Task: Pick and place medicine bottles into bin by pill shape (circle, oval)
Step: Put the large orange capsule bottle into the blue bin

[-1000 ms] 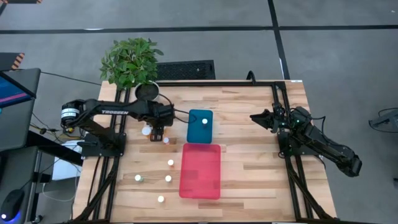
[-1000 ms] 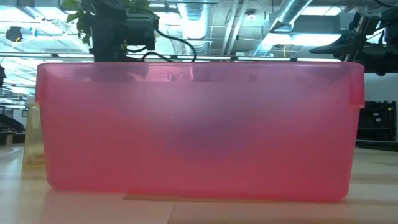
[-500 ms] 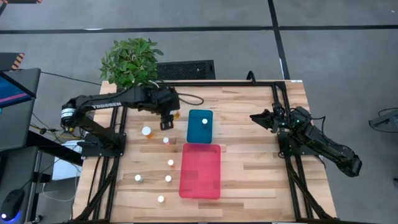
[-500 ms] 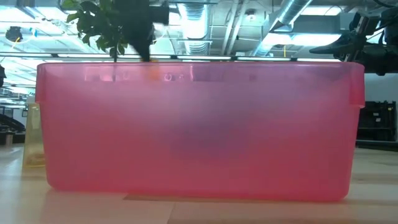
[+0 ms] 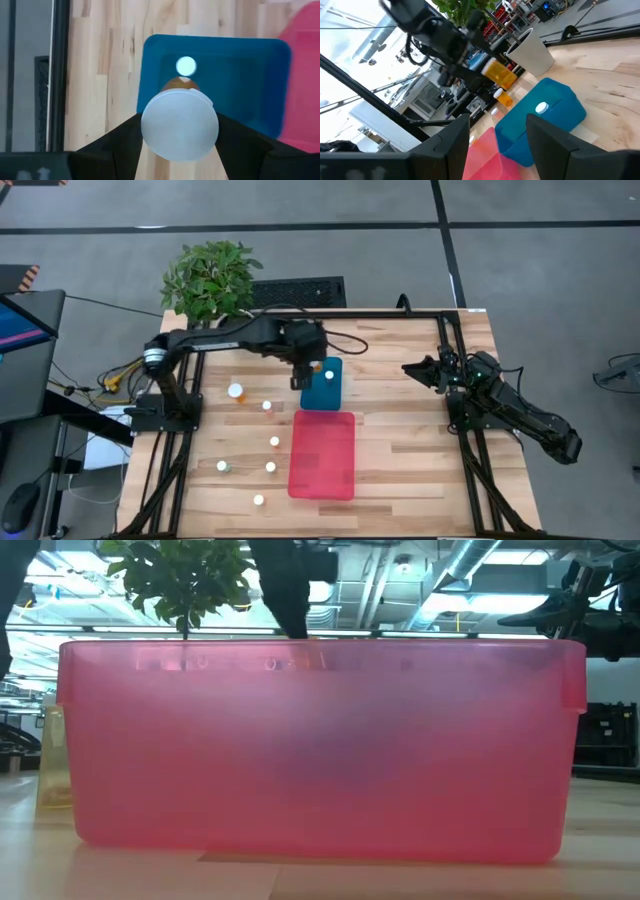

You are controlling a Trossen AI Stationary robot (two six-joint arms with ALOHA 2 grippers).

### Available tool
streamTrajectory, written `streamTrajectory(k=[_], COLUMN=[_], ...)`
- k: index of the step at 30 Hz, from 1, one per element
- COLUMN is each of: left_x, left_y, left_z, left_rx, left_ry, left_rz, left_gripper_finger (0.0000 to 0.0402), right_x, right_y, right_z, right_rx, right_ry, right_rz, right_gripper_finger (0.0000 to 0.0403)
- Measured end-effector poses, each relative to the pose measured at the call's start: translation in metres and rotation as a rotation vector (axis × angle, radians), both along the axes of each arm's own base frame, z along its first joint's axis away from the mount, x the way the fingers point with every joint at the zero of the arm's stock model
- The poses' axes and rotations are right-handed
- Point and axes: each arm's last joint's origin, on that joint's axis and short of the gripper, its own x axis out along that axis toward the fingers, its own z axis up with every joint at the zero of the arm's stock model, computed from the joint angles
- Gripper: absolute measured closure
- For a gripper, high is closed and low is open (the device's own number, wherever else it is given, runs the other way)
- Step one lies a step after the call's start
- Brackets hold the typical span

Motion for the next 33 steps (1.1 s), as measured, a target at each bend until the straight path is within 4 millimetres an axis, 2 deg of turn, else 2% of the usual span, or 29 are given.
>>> streamTrajectory(k=[6, 22, 25, 33], left_x=[0.012, 0.036, 0.038, 0.039], left_y=[0.017, 0.030, 0.032, 0.038], left_z=[-0.026, -0.082, -0.088, -0.087], left_rx=[-0.002, -0.038, -0.039, -0.021], left_ry=[0.071, 0.173, 0.184, 0.162], left_rz=[-0.021, -0.085, -0.084, -0.103], left_gripper_finger=[0.0185, 0.0185, 0.0185, 0.0185], right_x=[0.000, 0.000, 0.000, 0.000], right_y=[0.000, 0.000, 0.000, 0.000], right_z=[0.000, 0.000, 0.000, 0.000], right_rx=[0.000, 0.000, 0.000, 0.000], right_ry=[0.000, -0.001, -0.001, -0.001], right_rz=[0.001, 0.004, 0.005, 0.005], right_gripper_finger=[0.0198, 0.0198, 0.0198, 0.0198])
